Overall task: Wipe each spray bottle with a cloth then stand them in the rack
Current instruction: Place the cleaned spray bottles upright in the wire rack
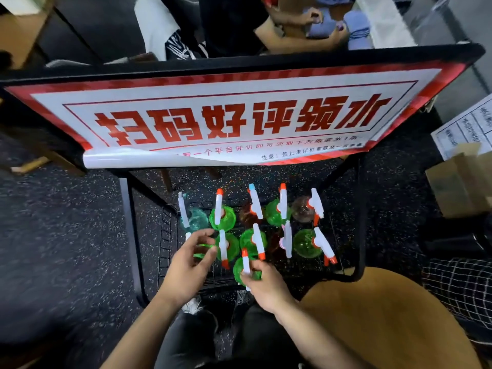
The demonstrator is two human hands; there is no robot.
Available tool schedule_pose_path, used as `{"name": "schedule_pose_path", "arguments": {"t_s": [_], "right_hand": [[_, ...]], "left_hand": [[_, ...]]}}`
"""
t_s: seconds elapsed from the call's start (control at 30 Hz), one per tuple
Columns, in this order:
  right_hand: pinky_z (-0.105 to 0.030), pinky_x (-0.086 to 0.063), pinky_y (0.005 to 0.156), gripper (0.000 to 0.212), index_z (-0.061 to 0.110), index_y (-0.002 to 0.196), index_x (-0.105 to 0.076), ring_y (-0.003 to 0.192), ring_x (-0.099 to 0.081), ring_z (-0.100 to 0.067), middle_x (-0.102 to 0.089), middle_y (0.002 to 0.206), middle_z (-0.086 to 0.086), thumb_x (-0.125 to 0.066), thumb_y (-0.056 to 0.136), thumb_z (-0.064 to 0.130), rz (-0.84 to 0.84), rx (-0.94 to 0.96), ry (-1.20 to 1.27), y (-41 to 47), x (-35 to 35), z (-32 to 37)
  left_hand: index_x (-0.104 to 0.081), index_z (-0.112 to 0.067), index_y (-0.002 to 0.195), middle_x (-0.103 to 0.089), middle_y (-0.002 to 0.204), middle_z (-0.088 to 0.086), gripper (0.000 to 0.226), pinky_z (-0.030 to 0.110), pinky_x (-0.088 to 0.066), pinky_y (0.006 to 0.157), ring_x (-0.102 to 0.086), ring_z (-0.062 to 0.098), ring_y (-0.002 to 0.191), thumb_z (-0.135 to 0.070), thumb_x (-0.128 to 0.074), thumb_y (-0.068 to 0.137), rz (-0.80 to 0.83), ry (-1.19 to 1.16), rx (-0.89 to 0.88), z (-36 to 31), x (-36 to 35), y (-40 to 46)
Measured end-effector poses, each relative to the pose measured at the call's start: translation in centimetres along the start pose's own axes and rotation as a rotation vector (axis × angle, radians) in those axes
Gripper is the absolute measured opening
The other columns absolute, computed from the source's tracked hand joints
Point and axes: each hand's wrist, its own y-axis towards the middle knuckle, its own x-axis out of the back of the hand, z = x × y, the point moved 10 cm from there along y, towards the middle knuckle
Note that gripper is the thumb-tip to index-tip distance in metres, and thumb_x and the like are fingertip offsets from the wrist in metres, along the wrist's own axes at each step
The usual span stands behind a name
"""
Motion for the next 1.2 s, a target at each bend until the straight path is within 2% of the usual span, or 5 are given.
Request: {"name": "schedule_pose_path", "arguments": {"t_s": [0.53,0.73,0.9,0.97,1.2], "right_hand": [[-0.029,-0.051,0.089,0.042,0.032,0.123,-0.068,0.099,-0.068,-0.008,-0.065,0.126,0.009,-0.062,0.095,0.062,0.074,0.051,-0.295,-1.6,1.3,0.8],[-0.046,-0.059,0.067,0.036,0.022,0.089,-0.072,0.063,-0.071,-0.015,-0.075,0.086,-0.002,-0.059,0.098,0.055,-0.094,0.198,-0.356,-1.9,6.6,6.7],[-0.042,-0.058,0.09,0.032,0.041,0.123,-0.071,0.083,-0.07,-0.004,-0.071,0.104,0.023,-0.063,0.095,0.055,-0.211,0.303,-0.234,2.0,7.0,12.8],[-0.029,-0.05,0.094,0.035,0.034,0.133,-0.066,0.092,-0.065,-0.006,-0.072,0.108,0.018,-0.061,0.101,0.048,-0.17,0.298,-0.308,4.2,5.6,14.3],[-0.041,-0.051,0.091,0.071,0.018,0.15,-0.051,0.102,-0.066,-0.03,-0.074,0.102,-0.006,-0.054,0.098,0.067,-0.084,0.234,-0.439,10.3,0.5,14.8]], "left_hand": [[-0.064,-0.03,0.125,-0.07,0.104,-0.001,0.029,0.022,-0.058,0.072,-0.067,0.008,0.083,-0.011,-0.067,0.103,-0.177,0.041,-0.036,-0.2,4.3,1.0],[-0.06,-0.029,0.127,-0.07,0.111,-0.002,0.029,0.037,-0.056,0.091,-0.066,0.017,0.095,-0.023,-0.072,0.101,-0.383,0.165,0.016,-0.4,8.0,3.9],[-0.058,-0.018,0.145,-0.069,0.125,0.001,0.047,0.043,-0.059,0.097,-0.07,0.018,0.1,-0.033,-0.071,0.102,-0.279,0.232,0.149,1.0,7.3,6.8],[-0.06,-0.019,0.142,-0.071,0.122,-0.001,0.043,0.044,-0.059,0.095,-0.071,0.019,0.096,-0.029,-0.072,0.102,-0.261,0.24,0.157,0.9,7.1,7.2],[-0.062,-0.015,0.142,-0.073,0.127,0.001,0.045,0.044,-0.057,0.102,-0.072,0.024,0.109,-0.027,-0.074,0.101,-0.251,0.297,0.251,1.9,7.4,8.0]]}}
